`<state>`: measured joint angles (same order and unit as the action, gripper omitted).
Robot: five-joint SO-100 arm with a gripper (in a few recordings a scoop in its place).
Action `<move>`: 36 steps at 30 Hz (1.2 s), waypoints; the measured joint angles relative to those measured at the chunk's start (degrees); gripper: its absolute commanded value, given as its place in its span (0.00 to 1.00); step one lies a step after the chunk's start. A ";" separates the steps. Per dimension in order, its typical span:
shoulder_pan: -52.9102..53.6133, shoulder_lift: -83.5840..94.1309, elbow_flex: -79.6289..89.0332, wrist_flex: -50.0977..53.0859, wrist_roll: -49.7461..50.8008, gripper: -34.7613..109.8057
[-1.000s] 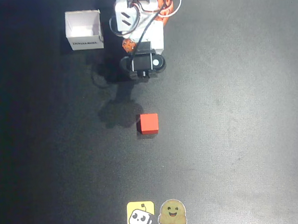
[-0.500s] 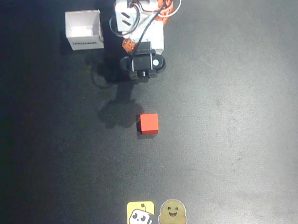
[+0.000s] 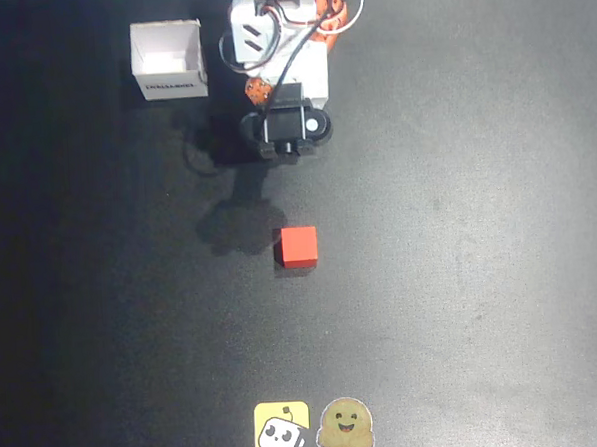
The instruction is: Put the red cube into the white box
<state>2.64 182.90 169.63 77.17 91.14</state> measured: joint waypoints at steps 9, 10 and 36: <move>-0.88 0.00 0.00 -0.26 0.26 0.28; -1.05 0.00 0.00 -0.44 0.26 0.28; -2.99 -39.46 -30.94 -3.25 -1.32 0.32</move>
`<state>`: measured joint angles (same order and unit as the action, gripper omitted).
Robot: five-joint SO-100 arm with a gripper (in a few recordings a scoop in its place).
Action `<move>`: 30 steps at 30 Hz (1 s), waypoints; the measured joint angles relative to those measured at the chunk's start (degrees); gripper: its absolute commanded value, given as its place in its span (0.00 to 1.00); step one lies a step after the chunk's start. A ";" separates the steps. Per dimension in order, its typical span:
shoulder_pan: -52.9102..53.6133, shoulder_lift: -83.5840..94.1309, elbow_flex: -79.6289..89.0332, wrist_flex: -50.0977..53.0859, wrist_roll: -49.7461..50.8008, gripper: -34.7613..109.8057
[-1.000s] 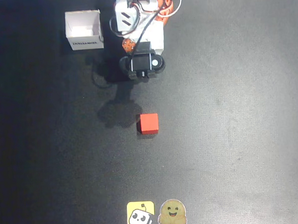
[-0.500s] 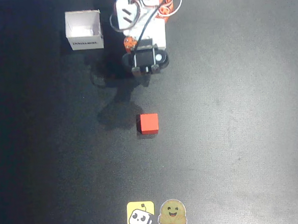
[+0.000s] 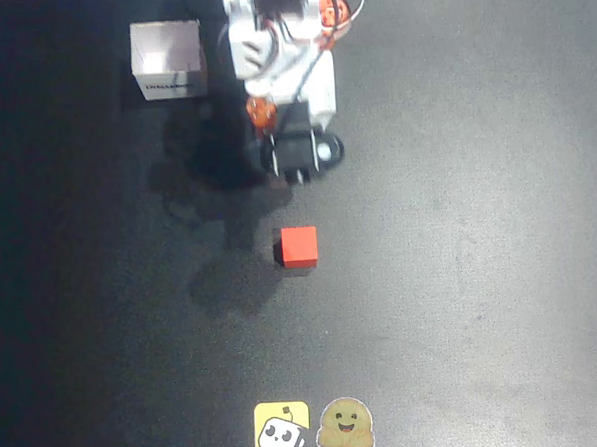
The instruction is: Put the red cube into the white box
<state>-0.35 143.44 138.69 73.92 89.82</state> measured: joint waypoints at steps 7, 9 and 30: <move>-1.14 -13.80 -8.53 -2.20 0.00 0.35; -1.14 -18.19 -11.60 -2.37 0.00 0.36; -1.58 -37.62 -17.93 -14.41 0.00 0.43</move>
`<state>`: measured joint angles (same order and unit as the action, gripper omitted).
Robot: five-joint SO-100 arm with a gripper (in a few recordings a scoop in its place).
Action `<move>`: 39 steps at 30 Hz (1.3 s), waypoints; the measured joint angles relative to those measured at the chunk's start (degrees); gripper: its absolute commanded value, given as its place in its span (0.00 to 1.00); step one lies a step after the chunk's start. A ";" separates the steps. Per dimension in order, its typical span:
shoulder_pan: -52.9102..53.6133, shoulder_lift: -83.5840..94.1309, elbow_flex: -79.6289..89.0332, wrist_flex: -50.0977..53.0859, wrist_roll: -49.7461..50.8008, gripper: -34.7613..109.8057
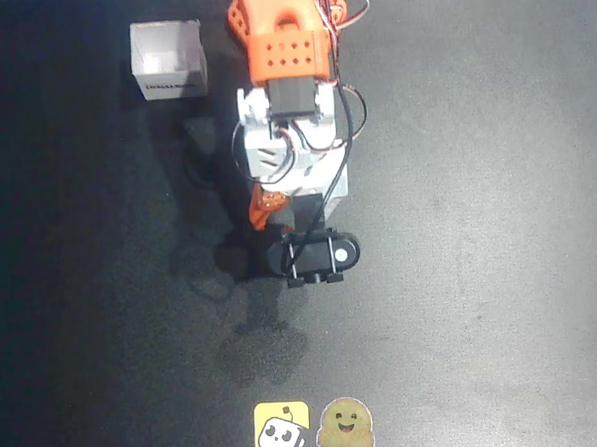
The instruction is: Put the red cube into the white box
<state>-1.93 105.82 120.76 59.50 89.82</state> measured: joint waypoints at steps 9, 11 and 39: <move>0.00 -2.20 -0.88 -2.11 0.00 0.44; 0.00 -3.16 -0.88 -3.08 0.00 0.44; -2.02 -10.11 -1.85 -10.28 1.05 0.41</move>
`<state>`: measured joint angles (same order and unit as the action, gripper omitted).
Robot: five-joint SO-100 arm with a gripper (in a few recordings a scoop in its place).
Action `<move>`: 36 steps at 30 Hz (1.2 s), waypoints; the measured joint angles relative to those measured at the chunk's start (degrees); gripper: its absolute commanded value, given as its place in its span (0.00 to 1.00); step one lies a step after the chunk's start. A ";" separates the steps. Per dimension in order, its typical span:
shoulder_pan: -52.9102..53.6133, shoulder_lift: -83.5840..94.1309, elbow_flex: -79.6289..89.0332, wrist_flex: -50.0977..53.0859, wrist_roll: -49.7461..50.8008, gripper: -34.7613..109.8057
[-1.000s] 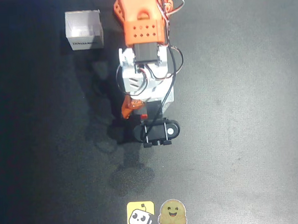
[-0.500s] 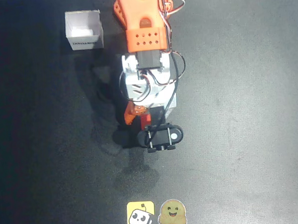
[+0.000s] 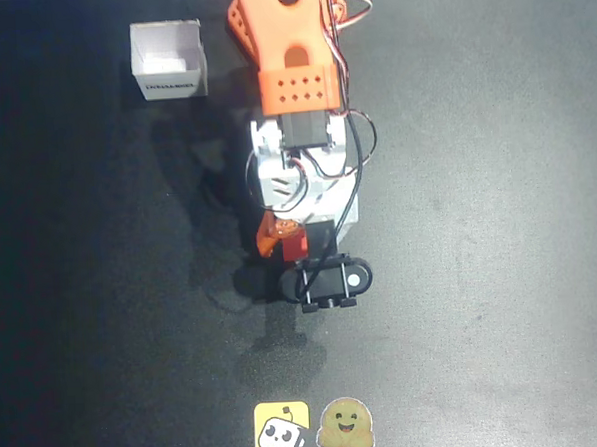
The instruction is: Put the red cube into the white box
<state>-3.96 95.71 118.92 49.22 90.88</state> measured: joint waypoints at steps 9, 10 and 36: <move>0.00 -2.99 0.00 -0.62 0.09 0.25; 0.00 -3.25 -0.09 -0.62 0.35 0.24; 6.06 4.39 -16.17 29.18 14.50 0.24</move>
<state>2.11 100.11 102.74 78.40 105.38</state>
